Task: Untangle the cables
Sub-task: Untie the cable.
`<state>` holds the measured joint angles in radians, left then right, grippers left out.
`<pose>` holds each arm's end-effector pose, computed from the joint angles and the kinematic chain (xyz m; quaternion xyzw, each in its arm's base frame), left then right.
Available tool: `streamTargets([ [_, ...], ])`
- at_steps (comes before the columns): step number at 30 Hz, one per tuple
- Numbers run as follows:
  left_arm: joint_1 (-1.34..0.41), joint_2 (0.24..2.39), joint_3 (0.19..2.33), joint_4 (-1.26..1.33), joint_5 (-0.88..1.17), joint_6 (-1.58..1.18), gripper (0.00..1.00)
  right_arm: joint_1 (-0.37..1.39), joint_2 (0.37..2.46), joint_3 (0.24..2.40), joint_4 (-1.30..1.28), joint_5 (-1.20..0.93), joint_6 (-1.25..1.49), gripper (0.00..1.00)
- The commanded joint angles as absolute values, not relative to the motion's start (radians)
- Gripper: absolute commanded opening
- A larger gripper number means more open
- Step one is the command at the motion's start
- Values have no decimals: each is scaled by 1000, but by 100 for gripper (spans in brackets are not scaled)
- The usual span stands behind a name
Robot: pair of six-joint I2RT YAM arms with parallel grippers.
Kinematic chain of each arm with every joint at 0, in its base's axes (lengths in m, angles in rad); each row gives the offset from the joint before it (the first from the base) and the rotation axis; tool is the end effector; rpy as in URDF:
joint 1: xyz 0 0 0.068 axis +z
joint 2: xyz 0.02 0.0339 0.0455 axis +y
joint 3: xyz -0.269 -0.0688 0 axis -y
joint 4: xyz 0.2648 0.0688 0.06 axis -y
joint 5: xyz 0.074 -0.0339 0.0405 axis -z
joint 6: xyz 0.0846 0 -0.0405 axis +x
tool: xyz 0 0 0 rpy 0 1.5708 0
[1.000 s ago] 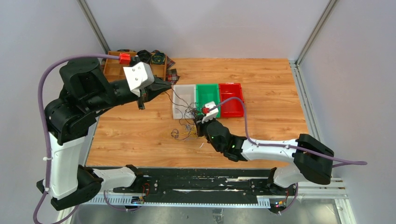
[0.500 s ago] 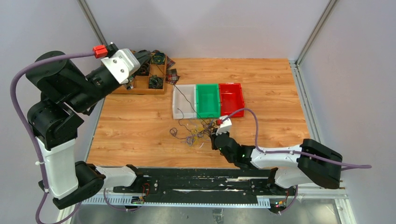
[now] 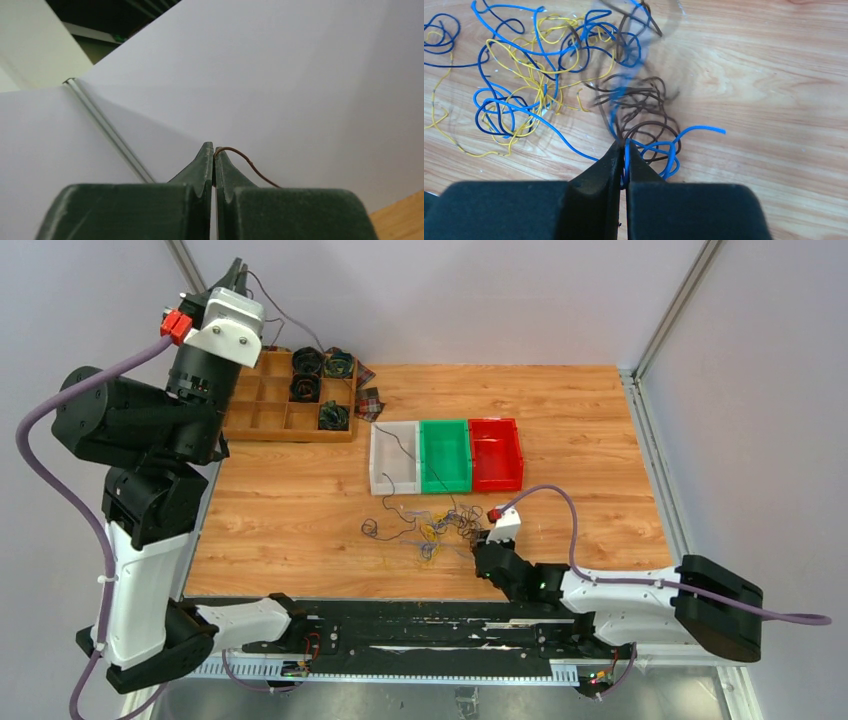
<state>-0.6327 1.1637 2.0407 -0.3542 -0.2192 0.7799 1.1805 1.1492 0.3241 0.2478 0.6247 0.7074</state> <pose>0.1499 -0.0871 0.6806 0.2507 0.4398 0.1179 0.8543 0.1421 0.2153 0.1273 -0.0537 0.8476 0.2088 0.4848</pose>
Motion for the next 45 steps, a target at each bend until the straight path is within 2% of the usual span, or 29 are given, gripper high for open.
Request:
streamTargets([
  [1, -640, 1120, 1976, -53, -339, 850, 1, 1194, 1082, 312, 81, 698, 762, 1],
  [5, -640, 1116, 1954, 94, -394, 872, 1, 1193, 1040, 308, 25, 697, 755, 6],
  [7, -640, 1109, 1953, 131, -384, 850, 1, 1193, 1024, 306, 17, 687, 754, 12],
  [12, -640, 1082, 1926, -77, -238, 780, 0, 1193, 978, 371, 15, 648, 670, 36],
  [15, -640, 1076, 1905, -157, -223, 756, 0, 1193, 931, 463, -31, 632, 587, 48],
  [19, -640, 1050, 1833, -171, -236, 781, 0, 1193, 881, 577, -67, 605, 498, 62],
  [22, -640, 1048, 1821, -244, -216, 790, 0, 1189, 928, 639, -26, 559, 434, 66],
  [27, -640, 1052, 1811, -401, -132, 780, 0, 1111, 1157, 773, 59, 341, 355, 67],
  [35, -640, 1056, 1741, -403, -116, 738, 0, 1014, 1482, 818, 204, 224, 379, 62],
  [40, -640, 1050, 1705, -365, -138, 747, 1, 991, 1617, 809, 294, 191, 413, 56],
  [45, -640, 1068, 1709, -392, -132, 741, 0, 1003, 1642, 823, 171, 52, 451, 54],
])
